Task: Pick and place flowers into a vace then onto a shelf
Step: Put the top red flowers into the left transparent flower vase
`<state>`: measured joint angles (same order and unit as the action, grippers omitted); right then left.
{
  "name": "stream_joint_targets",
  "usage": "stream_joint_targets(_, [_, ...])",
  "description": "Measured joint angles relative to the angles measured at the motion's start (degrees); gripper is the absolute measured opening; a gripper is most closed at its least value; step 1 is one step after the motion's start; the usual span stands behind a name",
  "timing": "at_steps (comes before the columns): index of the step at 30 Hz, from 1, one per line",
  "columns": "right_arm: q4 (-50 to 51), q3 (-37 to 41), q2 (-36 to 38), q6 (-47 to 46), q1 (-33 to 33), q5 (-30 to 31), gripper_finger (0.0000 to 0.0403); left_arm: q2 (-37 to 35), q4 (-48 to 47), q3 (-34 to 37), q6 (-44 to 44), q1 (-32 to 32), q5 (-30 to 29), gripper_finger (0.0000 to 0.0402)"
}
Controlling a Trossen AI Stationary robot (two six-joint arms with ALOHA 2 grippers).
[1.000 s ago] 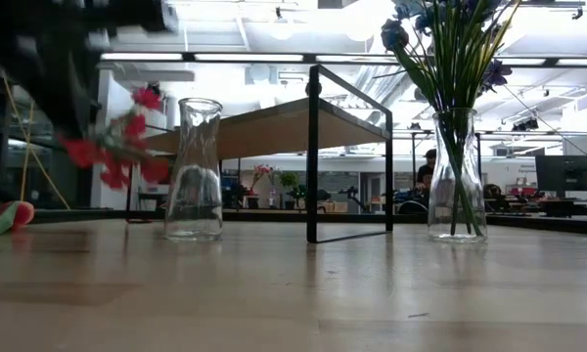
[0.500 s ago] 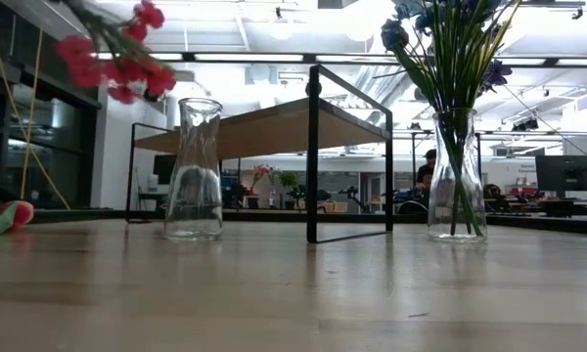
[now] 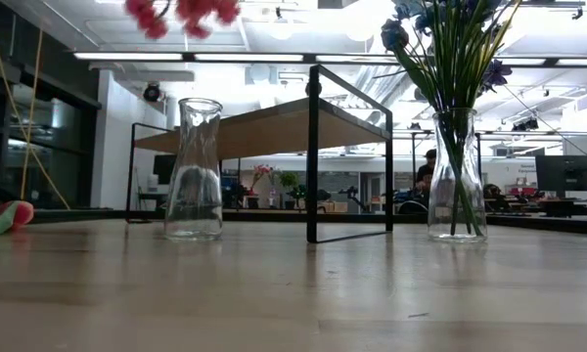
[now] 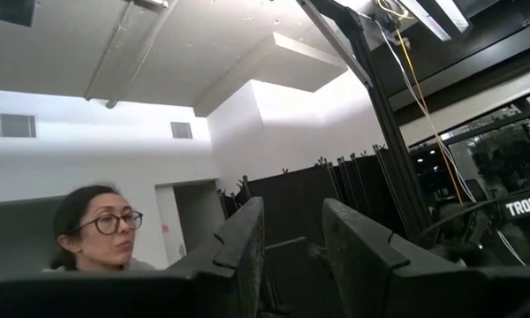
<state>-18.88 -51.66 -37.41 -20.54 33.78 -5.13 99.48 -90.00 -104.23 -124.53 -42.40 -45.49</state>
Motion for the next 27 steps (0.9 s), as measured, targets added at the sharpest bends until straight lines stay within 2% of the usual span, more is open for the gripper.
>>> stream_joint_targets(11, [-0.02, 0.00, 0.00, 0.00, 0.00, 0.00, 0.0110, 0.00, -0.02, -2.05, 12.26, -0.40, -15.87, 0.0034])
stream_joint_targets(19, [-0.02, -0.02, 0.00, 0.00, 0.00, 0.74, 0.0110, 0.00, -0.03, -2.05, 16.92, -1.56, -31.55, 0.0034])
stream_joint_targets(27, [-0.02, 0.00, 0.00, 0.02, 0.02, 0.79, 0.0110, 0.00, -0.02, -2.04, 24.84, -1.87, -40.90, 0.0034])
